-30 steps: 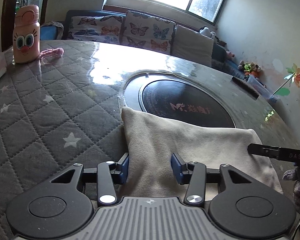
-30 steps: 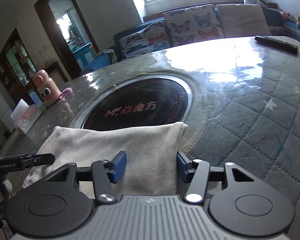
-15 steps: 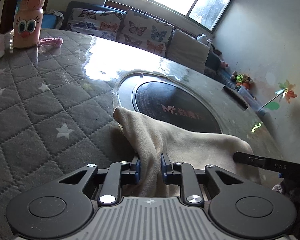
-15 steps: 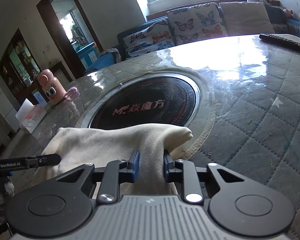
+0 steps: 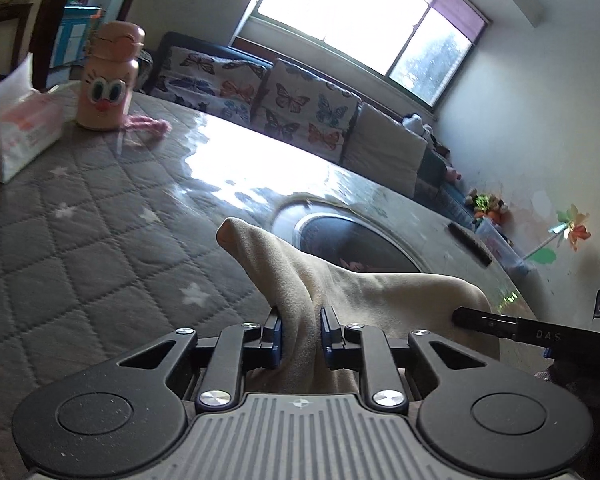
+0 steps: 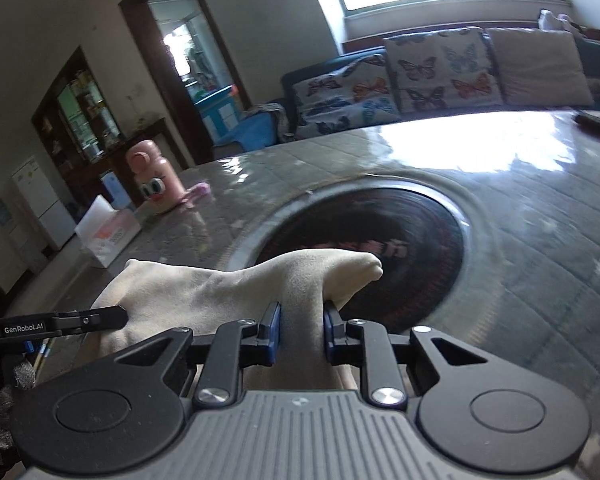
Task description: Fold clothes
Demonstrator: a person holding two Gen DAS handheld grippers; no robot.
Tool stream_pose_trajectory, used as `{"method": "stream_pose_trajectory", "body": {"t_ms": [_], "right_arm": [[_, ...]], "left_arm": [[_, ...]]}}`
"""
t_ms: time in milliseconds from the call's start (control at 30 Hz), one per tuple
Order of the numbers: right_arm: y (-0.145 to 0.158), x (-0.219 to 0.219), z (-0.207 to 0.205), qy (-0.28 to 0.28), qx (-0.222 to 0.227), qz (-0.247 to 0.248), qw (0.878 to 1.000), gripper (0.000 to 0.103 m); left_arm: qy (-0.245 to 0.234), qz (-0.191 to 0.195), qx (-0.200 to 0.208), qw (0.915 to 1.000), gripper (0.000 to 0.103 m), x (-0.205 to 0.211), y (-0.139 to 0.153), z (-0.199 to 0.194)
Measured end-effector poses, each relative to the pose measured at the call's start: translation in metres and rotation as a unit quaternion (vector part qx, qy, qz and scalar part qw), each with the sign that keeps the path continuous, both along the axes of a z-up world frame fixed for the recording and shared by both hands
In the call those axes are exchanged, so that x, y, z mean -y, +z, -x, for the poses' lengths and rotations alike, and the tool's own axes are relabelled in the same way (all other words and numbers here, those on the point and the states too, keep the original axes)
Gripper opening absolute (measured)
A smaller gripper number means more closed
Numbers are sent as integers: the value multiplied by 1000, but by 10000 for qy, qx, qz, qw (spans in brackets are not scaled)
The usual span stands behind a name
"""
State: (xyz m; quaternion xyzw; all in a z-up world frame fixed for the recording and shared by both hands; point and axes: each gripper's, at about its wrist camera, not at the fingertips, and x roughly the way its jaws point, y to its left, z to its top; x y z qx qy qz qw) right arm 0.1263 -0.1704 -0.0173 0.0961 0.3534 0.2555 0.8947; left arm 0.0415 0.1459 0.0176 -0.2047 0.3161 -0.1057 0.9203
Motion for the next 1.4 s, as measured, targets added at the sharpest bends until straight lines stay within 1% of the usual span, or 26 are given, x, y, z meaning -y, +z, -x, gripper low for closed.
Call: {"method": "stream_pose_trajectory", "body": {"t_ms": [33,133,333,667,767,833,900,967,1000,1067,1133,1167,1233,1400], "right_arm": [[2,-6,-1,62,18,-3,10000,11],[9,-23,-6,244,69,-15,9997,11],[10,-64,-25,553,117,-68,9984,11],[12,-134,-55,1066,197,-157,9940,11],[12,-150,-65,1166,209,-186,9928,11],[7,-157,-72,1168,166,-182,9929,11],[1,-162,-80,1156,100,-163,9931,14],[-5,-166,-86,1131,46,-129,9935,18],[-6,-168,-87,1095,48,-83,9939,19],[-6,-167,-88,1056,101,6,9944,19],[-5,-169,-88,1081,146,60,9940,20],[-4,-171,-88,1110,161,76,9937,20],[-3,-175,-88,1167,189,106,9929,20],[-1,-185,-88,1311,260,182,9909,22]], "left_arm": [[82,-2,12,10000,21,-7,2,2],[315,-5,48,9995,21,-26,6,9],[764,-70,124,9970,20,-61,13,20],[1357,-195,194,9904,20,-109,23,14],[1496,-207,110,9885,20,-120,18,9],[1595,-236,19,9869,22,-126,13,5],[1735,-263,-140,9844,23,-131,6,3],[1837,-317,-201,9823,23,-137,-1,4],[1892,-363,-233,9810,25,-138,-2,5],[1927,-394,-206,9802,26,-139,-1,8],[1963,-424,-178,9795,34,-140,1,12],[1981,-439,-164,9791,35,-140,2,13],[2015,-469,-136,9783,35,-141,3,17],[1768,-546,-69,9827,35,-129,9,5]]}}
